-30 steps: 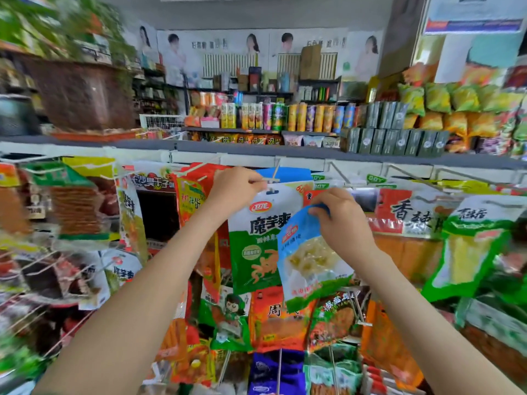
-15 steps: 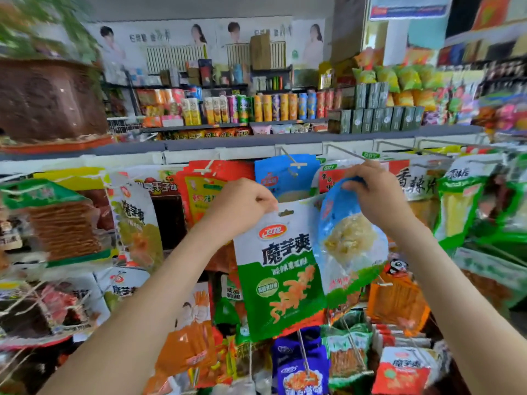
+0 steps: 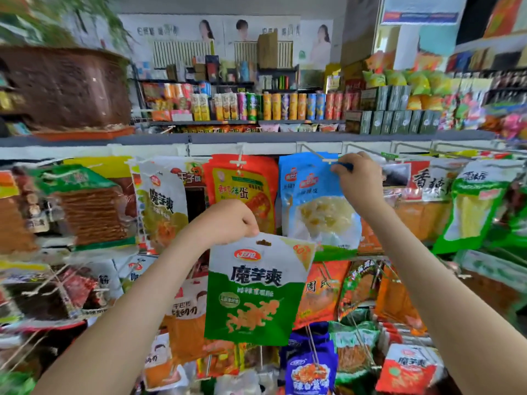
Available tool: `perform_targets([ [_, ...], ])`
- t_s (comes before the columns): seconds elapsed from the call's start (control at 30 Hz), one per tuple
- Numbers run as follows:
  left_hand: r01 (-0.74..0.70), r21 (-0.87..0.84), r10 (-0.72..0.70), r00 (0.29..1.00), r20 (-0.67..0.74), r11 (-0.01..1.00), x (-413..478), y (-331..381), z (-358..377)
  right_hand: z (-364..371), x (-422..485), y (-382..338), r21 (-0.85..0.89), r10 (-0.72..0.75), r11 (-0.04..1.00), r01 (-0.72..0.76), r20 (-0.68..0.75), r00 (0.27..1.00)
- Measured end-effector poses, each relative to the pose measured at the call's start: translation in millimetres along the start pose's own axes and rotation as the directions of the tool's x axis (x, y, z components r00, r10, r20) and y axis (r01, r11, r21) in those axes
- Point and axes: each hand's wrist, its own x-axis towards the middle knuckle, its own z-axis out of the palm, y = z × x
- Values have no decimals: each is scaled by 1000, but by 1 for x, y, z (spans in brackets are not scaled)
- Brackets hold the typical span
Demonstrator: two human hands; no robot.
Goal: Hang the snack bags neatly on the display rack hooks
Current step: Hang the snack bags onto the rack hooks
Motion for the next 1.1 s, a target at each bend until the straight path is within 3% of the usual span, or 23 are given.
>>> perform_targets([
  [0.27, -27, -151, 8, 992, -124, 988, 1, 11, -4, 4, 7, -1, 17, 2, 1000, -4, 108, 994],
  [0.47, -43, -183, 6, 979, -203, 982, 12, 24, 6, 3, 18, 7, 151, 70, 983, -102, 204, 976],
  [0.67, -56, -187, -12, 939, -342, 981, 22, 32, 11, 23, 32, 10, -22, 74, 997, -71, 238, 968],
  [0.93, -30, -176, -49, 903, -427, 984, 29, 32, 21, 40, 46, 12, -134, 126, 987, -94, 263, 956],
  [1.03, -5, -205, -83, 905, -418, 979, 30, 28, 28, 42, 30, 25, -344, 7, 934, 102, 300, 954],
  [1.1, 0, -232, -96, 911, -402, 973, 29, 26, 32, 39, 8, 32, -361, -127, 911, 202, 220, 967],
])
